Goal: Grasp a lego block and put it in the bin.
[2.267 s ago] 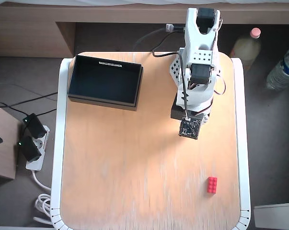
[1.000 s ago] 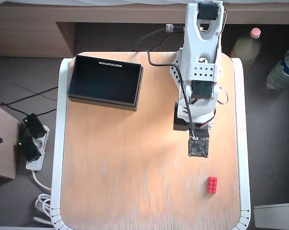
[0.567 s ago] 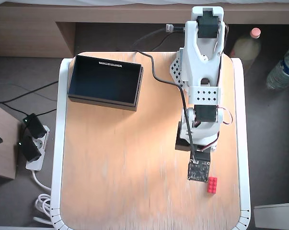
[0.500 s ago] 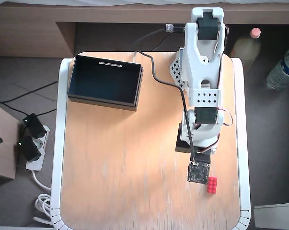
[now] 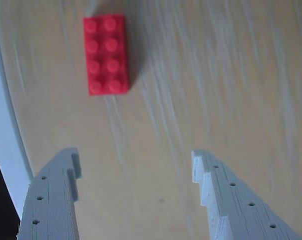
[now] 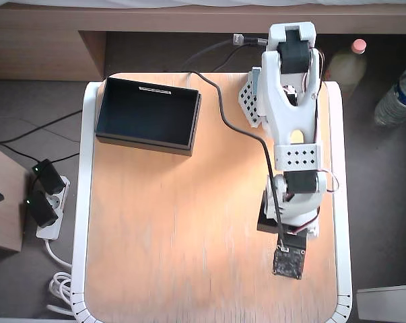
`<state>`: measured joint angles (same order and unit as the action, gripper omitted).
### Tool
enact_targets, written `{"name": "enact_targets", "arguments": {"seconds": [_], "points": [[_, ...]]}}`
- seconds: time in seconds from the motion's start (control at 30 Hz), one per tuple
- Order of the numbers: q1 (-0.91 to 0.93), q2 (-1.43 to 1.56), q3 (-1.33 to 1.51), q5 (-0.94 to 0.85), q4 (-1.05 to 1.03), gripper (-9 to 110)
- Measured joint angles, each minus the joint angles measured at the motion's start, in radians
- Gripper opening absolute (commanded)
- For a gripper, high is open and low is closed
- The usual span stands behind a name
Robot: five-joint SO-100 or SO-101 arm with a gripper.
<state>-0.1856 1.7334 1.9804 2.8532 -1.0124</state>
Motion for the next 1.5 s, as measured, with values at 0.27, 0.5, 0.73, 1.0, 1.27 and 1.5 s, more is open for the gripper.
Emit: {"name": "enact_targets", "arguments": {"seconds": [0.27, 0.5, 0.73, 1.0, 1.27, 1.5], "points": [[0.000, -0.146, -0.109, 0.000, 0.032, 23], [0.000, -0.224, -0.135, 0.000, 0.063, 23], [0.000, -0.287, -0.149, -0.002, 0.109, 23], [0.000, -0.354, -0.212, -0.017, 0.115, 23], [-0.009, -0.393, -0.218, -0.038, 0.127, 23], [-0.026, -0.410, -0.221, -0.054, 0.144, 23]]}}
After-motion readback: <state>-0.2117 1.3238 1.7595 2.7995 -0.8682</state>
